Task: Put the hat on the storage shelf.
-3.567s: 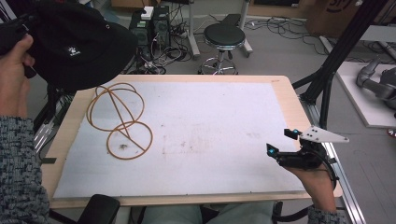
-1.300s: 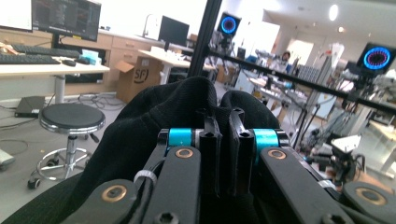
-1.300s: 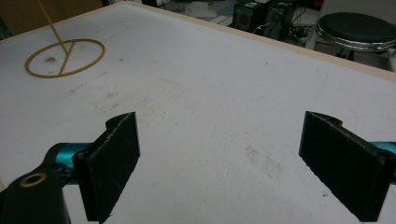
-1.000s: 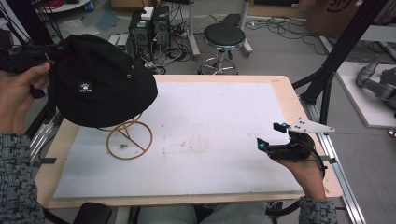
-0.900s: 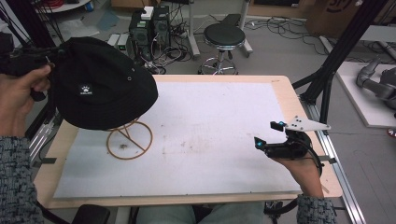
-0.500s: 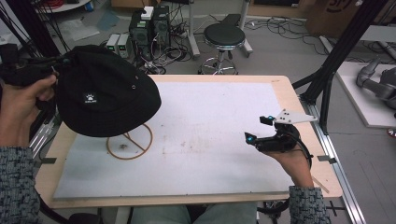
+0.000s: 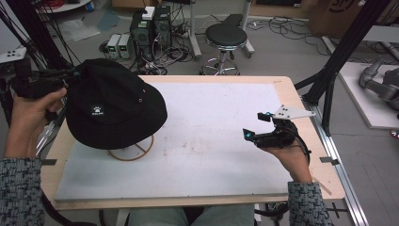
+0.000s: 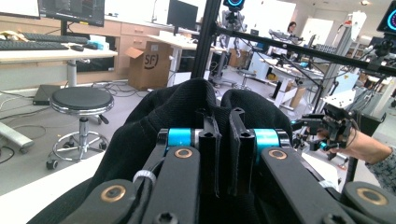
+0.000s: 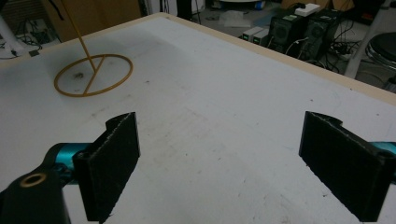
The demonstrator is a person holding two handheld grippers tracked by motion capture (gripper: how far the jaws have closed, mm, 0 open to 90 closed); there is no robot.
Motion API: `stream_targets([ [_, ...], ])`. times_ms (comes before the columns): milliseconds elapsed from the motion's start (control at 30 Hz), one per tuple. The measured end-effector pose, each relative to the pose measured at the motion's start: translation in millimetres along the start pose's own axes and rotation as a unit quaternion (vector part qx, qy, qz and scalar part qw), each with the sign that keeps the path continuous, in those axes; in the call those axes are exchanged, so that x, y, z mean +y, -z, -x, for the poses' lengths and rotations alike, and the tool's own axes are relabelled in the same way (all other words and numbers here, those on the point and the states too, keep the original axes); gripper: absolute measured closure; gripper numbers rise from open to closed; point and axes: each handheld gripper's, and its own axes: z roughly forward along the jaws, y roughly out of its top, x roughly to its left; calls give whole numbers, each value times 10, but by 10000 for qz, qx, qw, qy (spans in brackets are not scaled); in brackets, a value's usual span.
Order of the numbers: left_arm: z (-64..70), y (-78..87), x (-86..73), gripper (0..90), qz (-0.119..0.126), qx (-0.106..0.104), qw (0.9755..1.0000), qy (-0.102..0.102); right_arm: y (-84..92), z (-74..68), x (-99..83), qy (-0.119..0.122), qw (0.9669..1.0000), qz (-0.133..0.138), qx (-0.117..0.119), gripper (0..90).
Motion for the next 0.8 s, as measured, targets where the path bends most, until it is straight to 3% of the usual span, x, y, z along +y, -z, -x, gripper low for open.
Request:
stream_targets([
  [400,72,-2,-104,803,-177,17,9996,-202,-67,-1,36,33,10000,10,68,121],
  [800,80,21,-161,730,-215,30,9996,-192,-46,11,45,5,10000,34,62,121],
])
